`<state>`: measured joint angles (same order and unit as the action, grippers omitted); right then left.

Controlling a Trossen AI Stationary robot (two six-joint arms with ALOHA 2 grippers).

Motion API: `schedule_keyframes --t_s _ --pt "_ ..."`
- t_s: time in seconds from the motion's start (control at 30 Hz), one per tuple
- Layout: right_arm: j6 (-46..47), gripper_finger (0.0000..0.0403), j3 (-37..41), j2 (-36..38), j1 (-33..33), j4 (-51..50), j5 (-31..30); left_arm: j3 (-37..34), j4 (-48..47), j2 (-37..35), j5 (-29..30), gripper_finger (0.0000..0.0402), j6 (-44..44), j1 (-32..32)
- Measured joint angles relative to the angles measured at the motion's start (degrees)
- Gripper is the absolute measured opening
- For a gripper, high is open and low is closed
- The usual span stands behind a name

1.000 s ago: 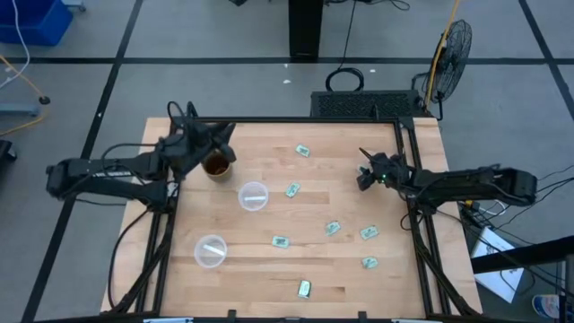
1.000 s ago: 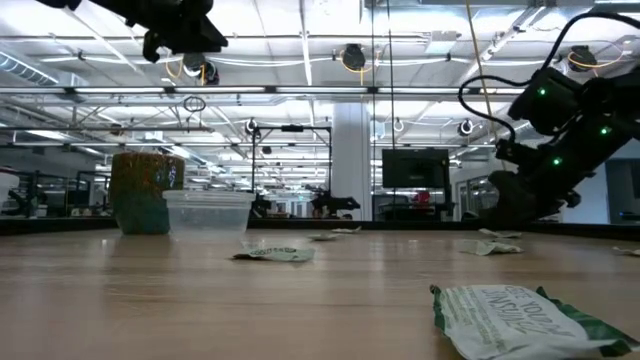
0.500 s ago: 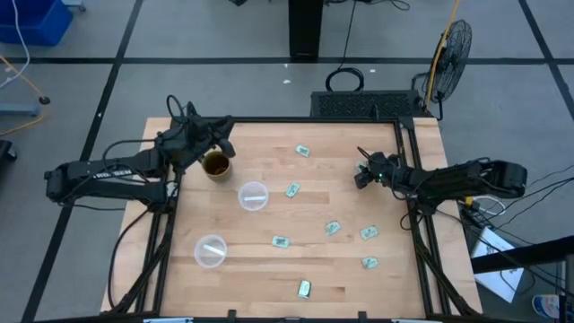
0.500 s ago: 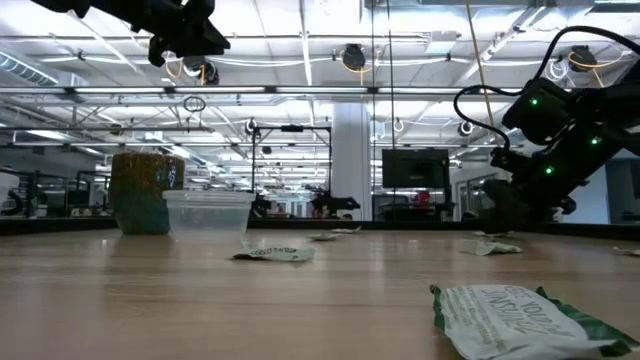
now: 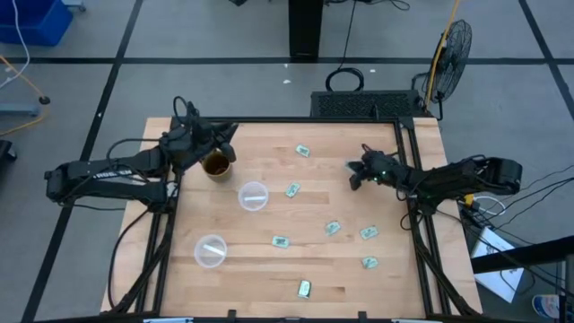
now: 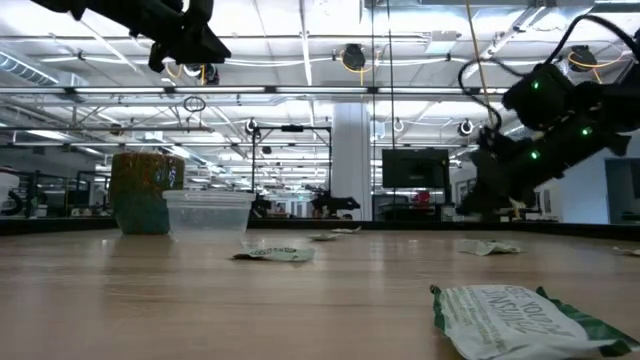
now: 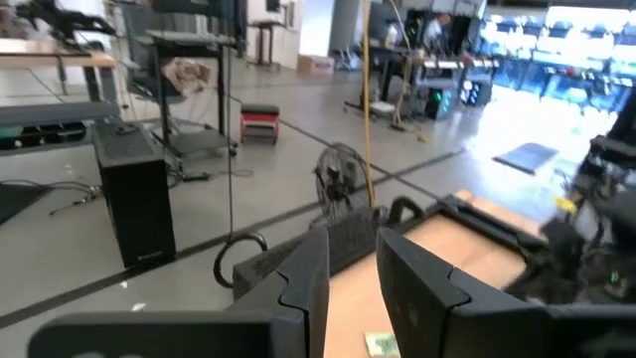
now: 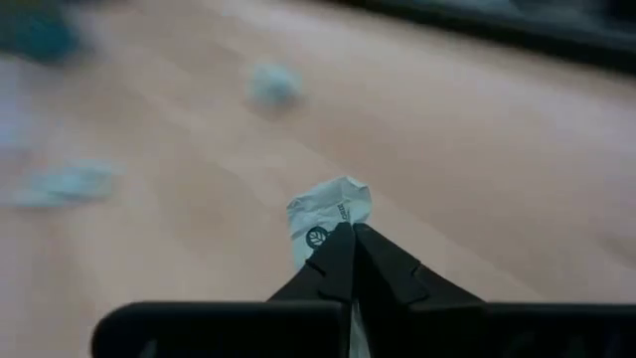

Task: Pick and place Stevia / Truvia into bins
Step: Put the stevia packet into the top transparent container

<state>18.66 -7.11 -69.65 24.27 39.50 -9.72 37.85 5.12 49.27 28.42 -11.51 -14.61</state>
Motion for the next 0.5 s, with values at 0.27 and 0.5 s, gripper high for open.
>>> schedule_keyframes --t_s 0.27,0.5 --pt "-3.6 0.0001 -8.8 -0.3 -8.2 9.3 7.0 0.0 0.2 0.4 -0.4 0.0093 -0.7 -0.7" --pt "-14.8 0.0 -31.6 -10.6 -17.5 -5.7 6.8 0.0 0.6 0.4 -0.6 0.0093 -1.1 -2.6"
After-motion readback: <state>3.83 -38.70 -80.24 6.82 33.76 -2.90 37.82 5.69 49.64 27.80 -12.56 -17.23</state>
